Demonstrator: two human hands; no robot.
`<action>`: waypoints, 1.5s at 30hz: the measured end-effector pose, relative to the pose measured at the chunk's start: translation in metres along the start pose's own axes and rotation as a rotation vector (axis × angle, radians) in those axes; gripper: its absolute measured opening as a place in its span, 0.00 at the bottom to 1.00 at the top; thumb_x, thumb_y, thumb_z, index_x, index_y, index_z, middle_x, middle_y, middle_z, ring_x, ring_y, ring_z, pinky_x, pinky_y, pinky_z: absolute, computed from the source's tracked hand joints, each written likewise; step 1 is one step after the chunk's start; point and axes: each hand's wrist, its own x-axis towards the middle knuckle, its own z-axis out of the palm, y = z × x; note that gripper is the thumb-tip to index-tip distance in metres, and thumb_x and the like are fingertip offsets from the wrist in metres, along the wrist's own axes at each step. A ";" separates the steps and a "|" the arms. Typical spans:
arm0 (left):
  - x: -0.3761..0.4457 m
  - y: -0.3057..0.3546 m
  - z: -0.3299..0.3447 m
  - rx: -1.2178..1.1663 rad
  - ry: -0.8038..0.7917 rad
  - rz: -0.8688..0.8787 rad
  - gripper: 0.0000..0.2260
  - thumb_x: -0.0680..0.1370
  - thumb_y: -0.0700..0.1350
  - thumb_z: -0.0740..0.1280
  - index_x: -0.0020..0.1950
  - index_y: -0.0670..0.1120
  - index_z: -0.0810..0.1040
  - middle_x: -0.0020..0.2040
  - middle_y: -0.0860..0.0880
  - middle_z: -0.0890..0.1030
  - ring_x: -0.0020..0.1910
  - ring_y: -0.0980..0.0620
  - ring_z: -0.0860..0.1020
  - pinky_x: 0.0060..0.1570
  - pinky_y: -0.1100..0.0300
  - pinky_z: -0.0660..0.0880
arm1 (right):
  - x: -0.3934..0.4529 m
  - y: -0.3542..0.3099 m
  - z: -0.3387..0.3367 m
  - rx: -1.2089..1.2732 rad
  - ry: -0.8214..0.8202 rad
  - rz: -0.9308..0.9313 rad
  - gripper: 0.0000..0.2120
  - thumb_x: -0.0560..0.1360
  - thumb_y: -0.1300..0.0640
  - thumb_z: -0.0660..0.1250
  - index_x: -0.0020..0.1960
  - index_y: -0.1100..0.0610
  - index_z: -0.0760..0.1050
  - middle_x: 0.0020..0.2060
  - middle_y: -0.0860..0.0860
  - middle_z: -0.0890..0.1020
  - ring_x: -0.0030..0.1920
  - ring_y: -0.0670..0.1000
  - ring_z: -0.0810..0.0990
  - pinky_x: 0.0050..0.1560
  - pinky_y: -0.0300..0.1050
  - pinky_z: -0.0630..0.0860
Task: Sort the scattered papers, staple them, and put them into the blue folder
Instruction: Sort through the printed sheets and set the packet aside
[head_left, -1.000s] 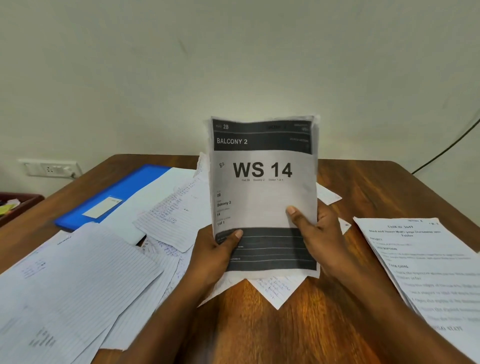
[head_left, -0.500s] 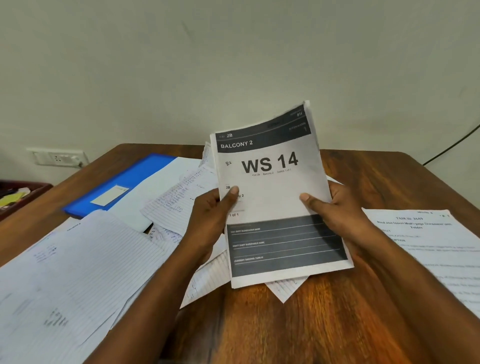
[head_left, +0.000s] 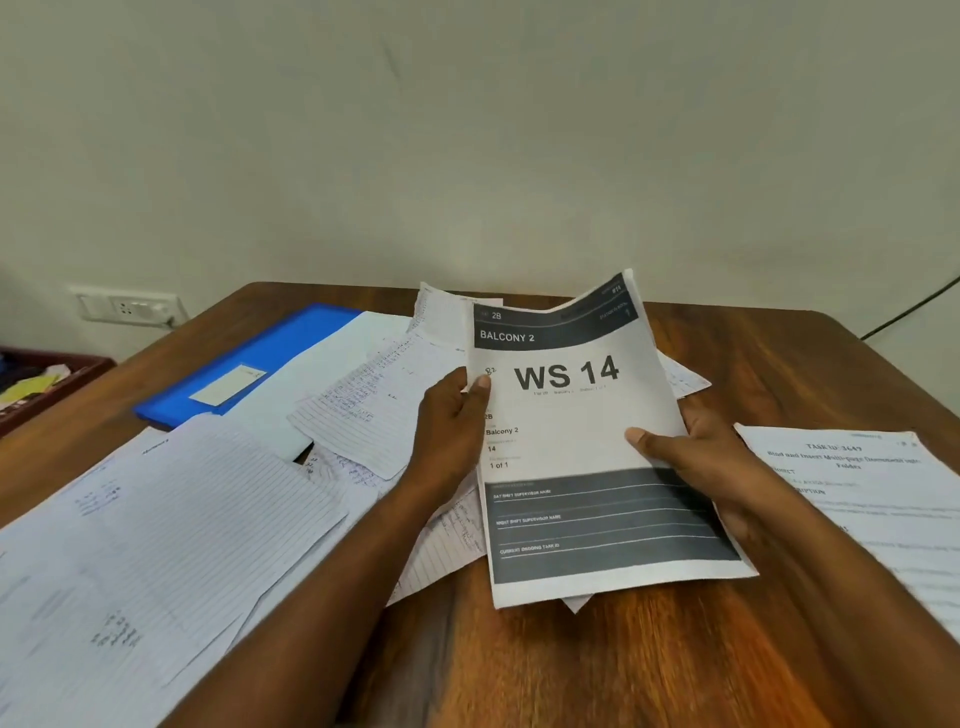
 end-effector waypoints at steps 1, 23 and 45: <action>0.000 -0.003 0.001 0.000 -0.029 -0.005 0.12 0.87 0.50 0.62 0.65 0.48 0.81 0.58 0.52 0.87 0.50 0.52 0.88 0.52 0.49 0.86 | 0.001 0.002 -0.002 -0.001 0.001 0.010 0.14 0.80 0.55 0.71 0.63 0.49 0.71 0.52 0.46 0.80 0.51 0.51 0.79 0.53 0.50 0.77; 0.007 -0.036 0.001 0.493 -0.026 0.110 0.09 0.82 0.53 0.70 0.51 0.48 0.80 0.44 0.51 0.86 0.39 0.53 0.85 0.39 0.47 0.85 | -0.053 0.017 0.048 -0.955 -0.072 -0.586 0.40 0.63 0.22 0.71 0.70 0.38 0.71 0.78 0.43 0.65 0.77 0.46 0.60 0.75 0.55 0.61; 0.004 -0.035 0.004 0.306 -0.056 0.115 0.23 0.83 0.50 0.71 0.76 0.50 0.70 0.66 0.47 0.84 0.42 0.59 0.84 0.37 0.69 0.81 | -0.064 0.035 0.051 -0.821 -0.334 -0.714 0.22 0.78 0.34 0.66 0.65 0.45 0.82 0.69 0.41 0.79 0.69 0.43 0.76 0.69 0.48 0.74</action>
